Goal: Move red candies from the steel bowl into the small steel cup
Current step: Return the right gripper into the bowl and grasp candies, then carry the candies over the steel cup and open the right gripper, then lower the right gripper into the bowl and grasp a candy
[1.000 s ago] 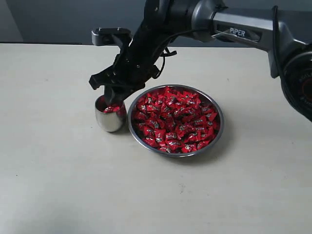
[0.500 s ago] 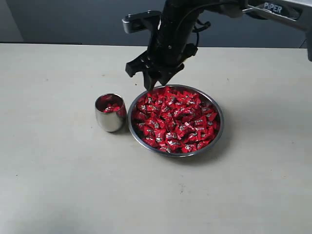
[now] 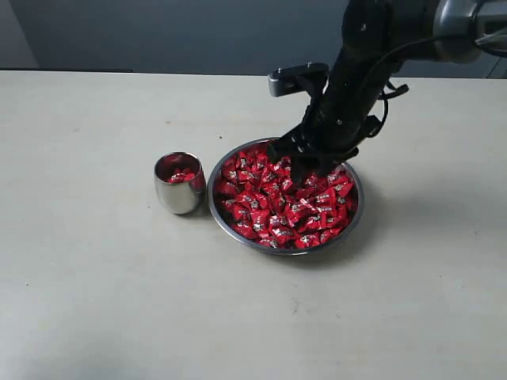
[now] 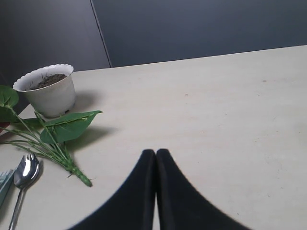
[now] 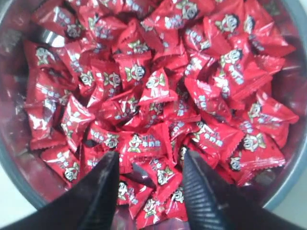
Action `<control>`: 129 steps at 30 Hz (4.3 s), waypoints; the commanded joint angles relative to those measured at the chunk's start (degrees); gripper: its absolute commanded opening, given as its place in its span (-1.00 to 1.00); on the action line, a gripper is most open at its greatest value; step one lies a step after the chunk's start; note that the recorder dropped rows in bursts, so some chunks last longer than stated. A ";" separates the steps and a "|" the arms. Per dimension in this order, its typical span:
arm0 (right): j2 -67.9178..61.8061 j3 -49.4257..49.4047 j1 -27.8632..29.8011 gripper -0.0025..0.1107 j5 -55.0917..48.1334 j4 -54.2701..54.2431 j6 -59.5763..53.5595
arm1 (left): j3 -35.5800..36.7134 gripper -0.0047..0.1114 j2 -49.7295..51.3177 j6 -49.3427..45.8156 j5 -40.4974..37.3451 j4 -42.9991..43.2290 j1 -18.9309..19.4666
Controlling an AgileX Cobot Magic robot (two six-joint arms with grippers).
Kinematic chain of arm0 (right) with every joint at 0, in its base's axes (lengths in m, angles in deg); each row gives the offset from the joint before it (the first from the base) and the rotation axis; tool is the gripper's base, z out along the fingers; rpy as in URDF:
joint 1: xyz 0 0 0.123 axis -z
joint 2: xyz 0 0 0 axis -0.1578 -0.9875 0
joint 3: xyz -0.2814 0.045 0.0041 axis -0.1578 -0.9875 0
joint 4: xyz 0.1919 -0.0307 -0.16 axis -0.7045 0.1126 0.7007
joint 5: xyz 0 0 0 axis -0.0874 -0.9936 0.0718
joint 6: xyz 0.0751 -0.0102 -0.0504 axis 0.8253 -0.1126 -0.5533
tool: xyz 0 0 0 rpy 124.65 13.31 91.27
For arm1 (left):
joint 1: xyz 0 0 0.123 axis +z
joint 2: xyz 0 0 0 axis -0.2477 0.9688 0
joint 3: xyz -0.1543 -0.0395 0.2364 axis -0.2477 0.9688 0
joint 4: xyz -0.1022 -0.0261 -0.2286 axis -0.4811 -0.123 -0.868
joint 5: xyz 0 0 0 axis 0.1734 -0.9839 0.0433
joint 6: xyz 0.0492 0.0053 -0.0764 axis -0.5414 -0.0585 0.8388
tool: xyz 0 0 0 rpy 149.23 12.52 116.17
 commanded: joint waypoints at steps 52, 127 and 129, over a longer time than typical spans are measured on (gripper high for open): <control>-3.04 15.39 -11.11 -0.96 6.08 -14.29 -8.46 | 0.27 -0.91 -0.22 0.21 0.45 0.12 -0.05; -5.90 -11.07 -1.68 -0.70 20.06 -4.22 -3.66 | 0.27 -0.91 -0.22 0.21 0.52 0.12 -0.05; -5.57 -11.07 -1.68 -0.95 19.60 -4.22 -2.98 | 0.27 -0.91 -0.22 0.21 0.52 0.12 -0.05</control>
